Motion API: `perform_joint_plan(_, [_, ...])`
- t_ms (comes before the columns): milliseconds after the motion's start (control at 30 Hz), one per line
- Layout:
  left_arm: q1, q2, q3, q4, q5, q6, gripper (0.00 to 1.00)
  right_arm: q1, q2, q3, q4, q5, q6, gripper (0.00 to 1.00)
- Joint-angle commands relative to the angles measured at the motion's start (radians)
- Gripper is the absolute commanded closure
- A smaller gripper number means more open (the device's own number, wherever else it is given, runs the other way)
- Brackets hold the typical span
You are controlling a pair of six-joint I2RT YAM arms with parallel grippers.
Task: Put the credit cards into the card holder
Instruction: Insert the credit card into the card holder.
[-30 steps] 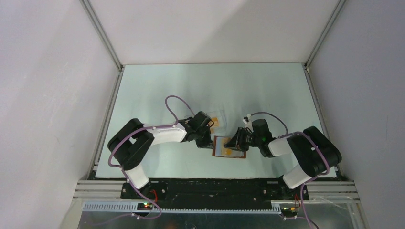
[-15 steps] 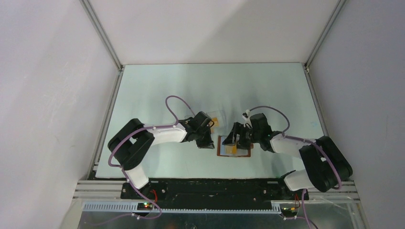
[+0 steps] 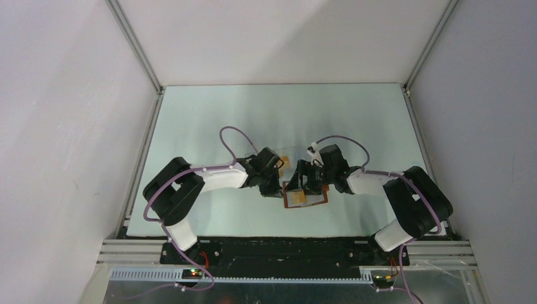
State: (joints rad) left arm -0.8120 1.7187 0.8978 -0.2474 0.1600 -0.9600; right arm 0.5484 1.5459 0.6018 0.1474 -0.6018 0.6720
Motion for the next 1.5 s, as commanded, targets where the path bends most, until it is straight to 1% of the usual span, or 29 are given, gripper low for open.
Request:
perform_joint_plan(0, [-0.002, 0.037, 0.000, -0.009, -0.012, -0.008, 1.00, 0.068, 0.052, -0.001, -0.047, -0.038, -0.007, 0.18])
perform_joint_plan(233, [-0.005, 0.026, 0.005, -0.009, -0.012, -0.005, 1.00, 0.087, 0.073, 0.009, -0.095, -0.038, -0.023, 0.16])
perform_joint_plan(333, [-0.006, 0.012, -0.013, -0.010, -0.020, -0.006, 1.00, 0.088, 0.029, 0.027, -0.197, 0.015, -0.077, 0.14])
perform_joint_plan(467, [-0.001, -0.025, -0.034, -0.010, -0.040, -0.008, 1.00, 0.088, -0.033, 0.065, -0.321, 0.089, -0.141, 0.10])
perform_joint_plan(567, [0.007, -0.070, -0.048, -0.009, -0.056, -0.009, 0.99, 0.090, -0.054, 0.093, -0.387, 0.128, -0.181, 0.09])
perform_joint_plan(633, [0.010, -0.102, -0.055, -0.009, -0.076, -0.008, 0.91, 0.092, -0.063, 0.110, -0.443, 0.149, -0.201, 0.08])
perform_joint_plan(667, [0.012, -0.123, -0.057, -0.010, -0.079, -0.006, 0.84, 0.091, -0.065, 0.114, -0.453, 0.156, -0.205, 0.07])
perform_joint_plan(700, [0.012, -0.133, -0.057, -0.009, -0.085, -0.005, 0.80, 0.091, -0.067, 0.118, -0.464, 0.156, -0.211, 0.07])
perform_joint_plan(733, [0.012, -0.150, -0.058, -0.009, -0.087, -0.002, 0.72, 0.092, -0.069, 0.119, -0.468, 0.157, -0.212, 0.07])
perform_joint_plan(833, [0.014, -0.164, -0.055, -0.009, -0.078, 0.001, 0.61, 0.092, -0.076, 0.119, -0.470, 0.149, -0.203, 0.07])
perform_joint_plan(1000, [0.007, -0.099, -0.018, -0.005, -0.040, 0.003, 0.59, 0.087, -0.068, 0.121, -0.451, 0.124, -0.164, 0.05])
perform_joint_plan(1100, [0.000, -0.074, -0.004, 0.012, -0.020, -0.003, 0.59, 0.077, -0.047, 0.118, -0.399, 0.093, -0.128, 0.04])
perform_joint_plan(1133, [-0.001, -0.073, -0.004, 0.024, -0.016, -0.005, 0.59, 0.074, -0.044, 0.117, -0.384, 0.086, -0.107, 0.04])
perform_joint_plan(1300, [-0.003, -0.084, -0.022, 0.069, 0.003, -0.011, 0.51, 0.069, -0.018, 0.110, -0.266, 0.034, -0.023, 0.03])
perform_joint_plan(1400, [-0.002, -0.101, -0.033, 0.080, -0.004, -0.010, 0.50, 0.064, -0.006, 0.093, -0.186, 0.015, 0.040, 0.03])
perform_joint_plan(1467, [-0.002, -0.119, -0.041, 0.092, -0.004, -0.002, 0.52, 0.064, -0.001, 0.084, -0.146, 0.006, 0.070, 0.03])
